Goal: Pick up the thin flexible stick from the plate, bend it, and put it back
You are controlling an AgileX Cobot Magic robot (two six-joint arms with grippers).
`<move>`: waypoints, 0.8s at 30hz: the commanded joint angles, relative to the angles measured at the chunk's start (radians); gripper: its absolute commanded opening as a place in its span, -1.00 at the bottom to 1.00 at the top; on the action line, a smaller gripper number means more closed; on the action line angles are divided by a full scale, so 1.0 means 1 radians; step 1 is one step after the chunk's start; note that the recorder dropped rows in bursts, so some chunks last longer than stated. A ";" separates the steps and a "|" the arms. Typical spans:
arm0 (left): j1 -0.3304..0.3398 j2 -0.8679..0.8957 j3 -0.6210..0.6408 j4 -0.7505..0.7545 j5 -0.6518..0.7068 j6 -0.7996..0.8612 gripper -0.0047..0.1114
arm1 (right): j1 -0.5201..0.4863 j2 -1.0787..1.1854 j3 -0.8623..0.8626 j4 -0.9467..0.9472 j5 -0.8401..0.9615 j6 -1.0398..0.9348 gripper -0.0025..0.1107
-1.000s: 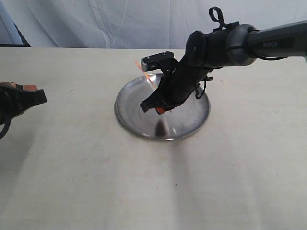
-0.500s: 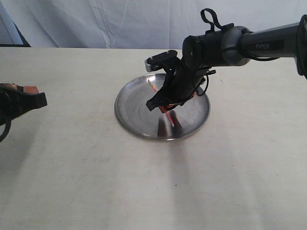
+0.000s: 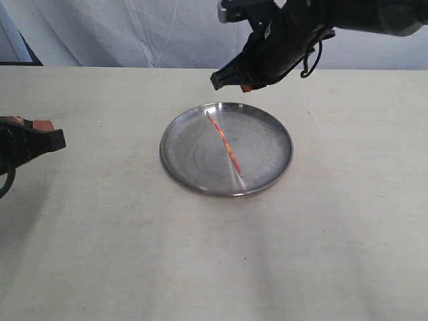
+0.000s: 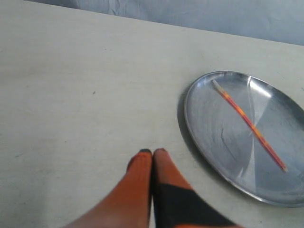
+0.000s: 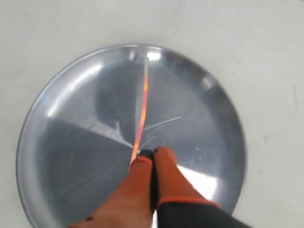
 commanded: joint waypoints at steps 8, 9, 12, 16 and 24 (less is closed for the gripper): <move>0.005 -0.105 -0.002 0.004 0.002 0.002 -0.92 | -0.009 -0.137 -0.004 -0.066 0.072 0.017 -0.97; 0.006 -0.134 -0.002 0.004 0.002 0.002 -0.92 | -0.009 -0.149 -0.004 -0.072 0.077 0.017 -0.97; 0.006 -0.243 0.009 0.004 0.002 0.002 -0.92 | -0.009 -0.186 -0.004 -0.093 0.084 0.030 -0.97; 0.010 -0.424 0.023 0.004 -0.002 0.002 -0.92 | -0.009 -0.221 0.000 -0.106 0.078 0.041 -0.97; 0.086 -0.704 0.068 0.004 -0.009 0.002 -0.92 | -0.009 -0.310 0.212 -0.115 -0.137 0.098 -0.97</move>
